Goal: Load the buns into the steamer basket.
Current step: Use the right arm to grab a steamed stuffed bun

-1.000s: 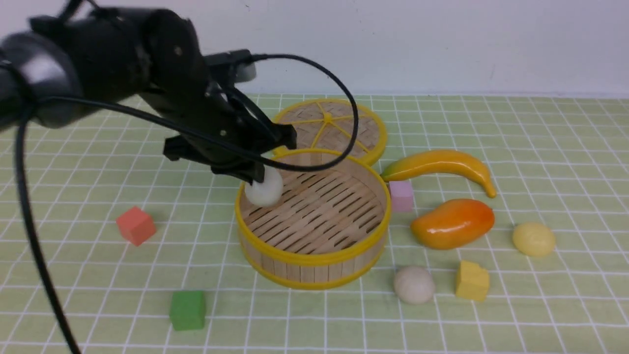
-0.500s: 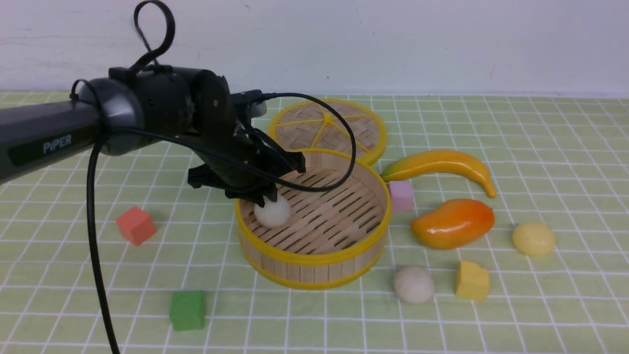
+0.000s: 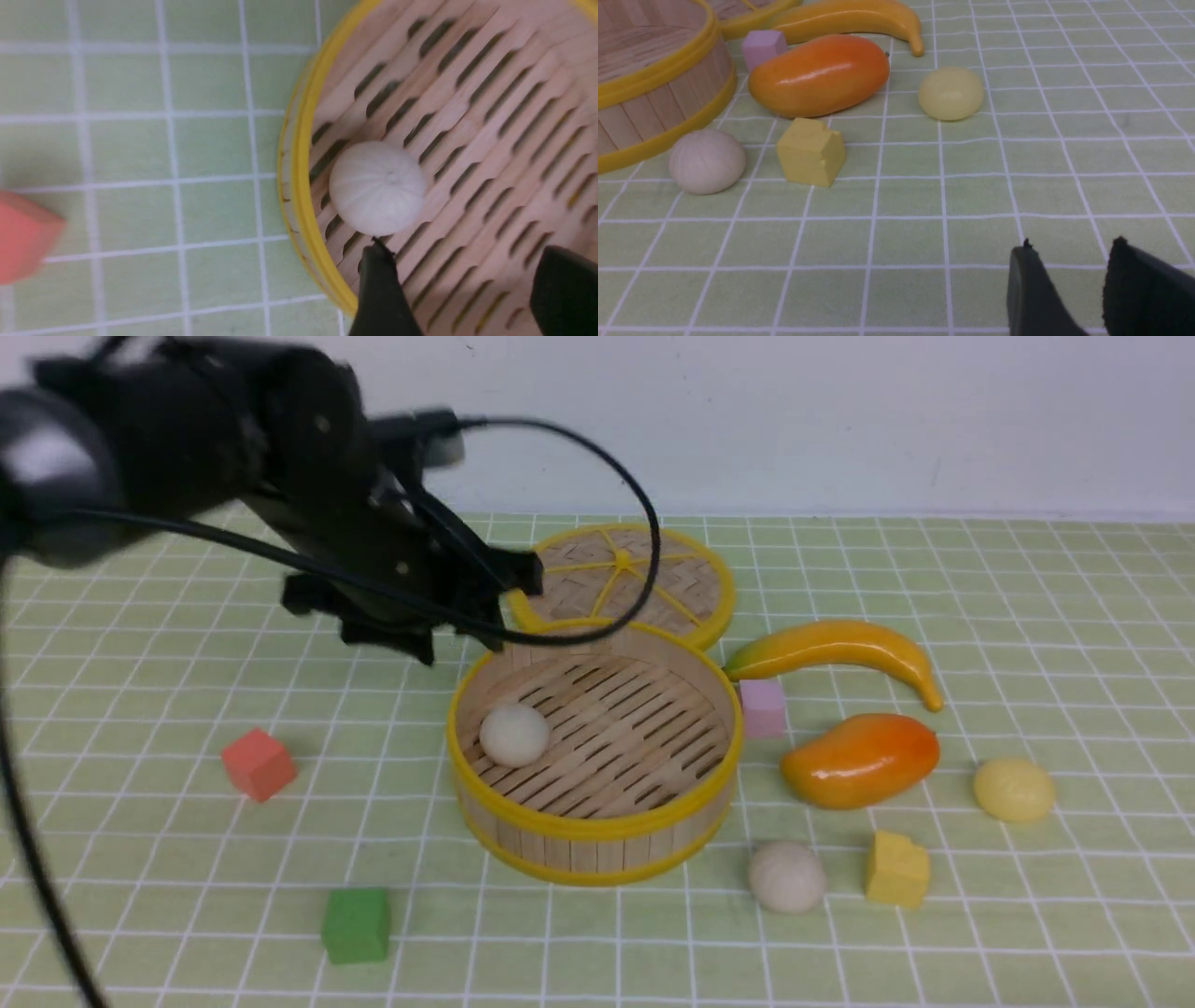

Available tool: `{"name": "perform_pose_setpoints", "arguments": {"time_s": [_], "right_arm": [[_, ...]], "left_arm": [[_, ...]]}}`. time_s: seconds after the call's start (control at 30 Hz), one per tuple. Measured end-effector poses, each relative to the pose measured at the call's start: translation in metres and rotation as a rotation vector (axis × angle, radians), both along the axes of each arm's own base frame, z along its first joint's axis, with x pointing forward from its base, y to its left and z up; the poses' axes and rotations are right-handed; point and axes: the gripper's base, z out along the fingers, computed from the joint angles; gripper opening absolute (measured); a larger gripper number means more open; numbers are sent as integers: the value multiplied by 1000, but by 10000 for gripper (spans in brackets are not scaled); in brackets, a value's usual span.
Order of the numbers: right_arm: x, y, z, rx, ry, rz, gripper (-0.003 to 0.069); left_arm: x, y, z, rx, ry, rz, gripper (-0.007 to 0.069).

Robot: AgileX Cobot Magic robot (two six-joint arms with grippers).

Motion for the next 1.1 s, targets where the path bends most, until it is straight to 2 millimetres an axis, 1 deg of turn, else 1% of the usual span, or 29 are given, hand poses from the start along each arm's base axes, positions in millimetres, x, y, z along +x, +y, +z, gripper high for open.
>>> {"name": "perform_pose_setpoints", "arguments": {"time_s": [0.03, 0.07, 0.1, 0.13, 0.17, 0.2, 0.23, 0.3, 0.33, 0.37, 0.4, 0.43, 0.47, 0.53, 0.6, 0.63, 0.67, 0.73, 0.8, 0.83, 0.9, 0.93, 0.97, 1.0, 1.03, 1.1], "right_arm": [[0, 0, 0, 0, 0, 0, 240], [0, 0, 0, 0, 0, 0, 240], [0, 0, 0, 0, 0, 0, 240], [0, 0, 0, 0, 0, 0, 240], [0, 0, 0, 0, 0, 0, 240], [0, 0, 0, 0, 0, 0, 240], [0, 0, 0, 0, 0, 0, 240], [0, 0, 0, 0, 0, 0, 240], [0, 0, 0, 0, 0, 0, 240], [0, 0, 0, 0, 0, 0, 240], [0, 0, 0, 0, 0, 0, 240], [0, 0, 0, 0, 0, 0, 240], [0, 0, 0, 0, 0, 0, 240], [0, 0, 0, 0, 0, 0, 240], [0, 0, 0, 0, 0, 0, 240], [0, 0, 0, 0, 0, 0, 240], [0, 0, 0, 0, 0, 0, 240], [0, 0, 0, 0, 0, 0, 240], [0, 0, 0, 0, 0, 0, 240], [0, 0, 0, 0, 0, 0, 240], [0, 0, 0, 0, 0, 0, 240], [0, 0, 0, 0, 0, 0, 240], [0, 0, 0, 0, 0, 0, 240], [0, 0, 0, 0, 0, 0, 240], [0, 0, 0, 0, 0, 0, 240], [0, 0, 0, 0, 0, 0, 240]], "left_arm": [[-11, 6, 19, 2, -42, -1, 419], [-14, 7, 25, -2, -53, -1, 418], [-23, 11, 38, -13, -79, -1, 414], [-37, 17, 59, -26, -124, -1, 405], [-41, 19, 63, -29, -132, 0, 400], [-56, 25, 81, -45, -171, 0, 382], [-64, 29, 90, -52, -187, 0, 370], [-89, 39, 111, -72, -237, 1, 316], [-98, 43, 117, -79, -255, 2, 300], [-98, 43, 116, -77, -251, 2, 288], [-117, 51, 126, -91, -287, 2, 242], [-121, 53, 128, -94, -295, 2, 228], [-139, 60, 132, -103, -315, 3, 177], [-169, 73, 132, -106, -338, 4, 85], [-191, 84, 125, -96, -350, 8, 21], [-196, 86, 123, -95, -352, 10, 8], [-214, 95, 111, -84, -350, 26, -13], [-232, 104, 102, -94, -360, 46, -13], [-254, 113, 83, -108, -367, 62, -13], [-255, 114, 81, -111, -370, 63, -13], [-274, 121, 61, -143, -415, 69, -13], [-277, 123, 53, -155, -429, 72, -13], [-279, 123, 52, -162, -438, 74, -13], [-283, 125, 45, -180, -459, 79, -13], [-288, 127, 41, -201, -483, 84, -13], [-290, 128, 40, -213, -502, 85, -13]]}}
